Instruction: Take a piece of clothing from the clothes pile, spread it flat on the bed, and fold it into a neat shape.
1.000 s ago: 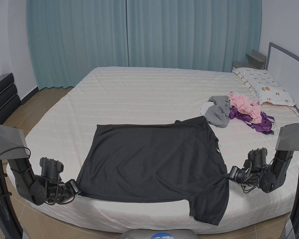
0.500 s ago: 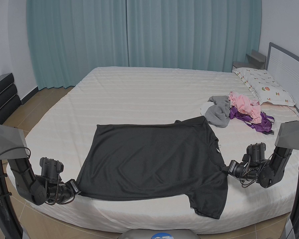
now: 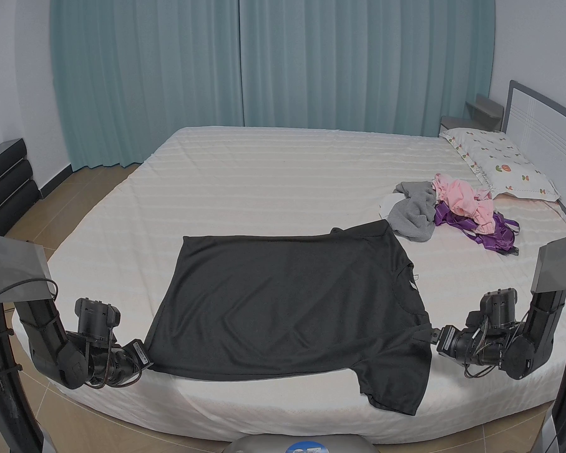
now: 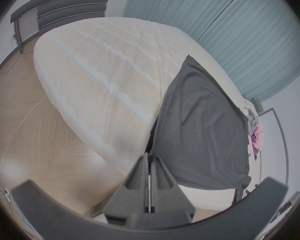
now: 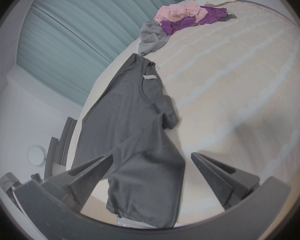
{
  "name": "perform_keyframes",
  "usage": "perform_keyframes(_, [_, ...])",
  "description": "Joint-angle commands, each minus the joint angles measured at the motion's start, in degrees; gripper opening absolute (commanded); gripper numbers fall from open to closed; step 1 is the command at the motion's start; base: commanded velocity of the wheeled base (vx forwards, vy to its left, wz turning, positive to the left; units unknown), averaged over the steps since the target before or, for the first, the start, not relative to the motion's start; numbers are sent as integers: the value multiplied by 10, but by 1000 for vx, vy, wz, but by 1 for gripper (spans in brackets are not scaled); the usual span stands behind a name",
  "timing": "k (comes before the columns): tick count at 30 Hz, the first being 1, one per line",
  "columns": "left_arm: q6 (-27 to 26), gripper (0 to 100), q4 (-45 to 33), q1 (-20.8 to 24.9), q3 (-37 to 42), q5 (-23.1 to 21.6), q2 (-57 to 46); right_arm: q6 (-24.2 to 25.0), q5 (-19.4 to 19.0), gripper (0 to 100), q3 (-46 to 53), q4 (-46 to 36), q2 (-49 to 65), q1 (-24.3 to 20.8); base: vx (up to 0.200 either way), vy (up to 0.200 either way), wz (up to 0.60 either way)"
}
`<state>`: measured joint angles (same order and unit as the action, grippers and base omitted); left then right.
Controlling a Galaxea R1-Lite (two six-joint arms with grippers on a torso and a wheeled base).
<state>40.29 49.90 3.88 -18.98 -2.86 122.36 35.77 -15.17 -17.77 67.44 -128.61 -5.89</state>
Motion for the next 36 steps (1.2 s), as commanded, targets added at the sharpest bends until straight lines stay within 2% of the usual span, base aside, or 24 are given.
perform_keyframes(1, [1, 0, 0, 0, 0, 0, -2, 4, -12, 100, 81, 57, -3, -28, 0, 0, 0])
perform_keyframes(12, [0, 0, 0, -1, 0, 0, -2, 4, -5, 100, 126, 145, -67, -54, 0, 0, 0])
perform_keyframes(18, [1, 0, 0, -1, 0, 0, 1, 4, 15, 100, 129, 197, -100, -59, 0, 0, 0])
perform_keyframes(36, [1, 0, 0, -3, 0, 0, 2, 41, 21, 100, 112, 209, -104, -68, 0, 0, 0])
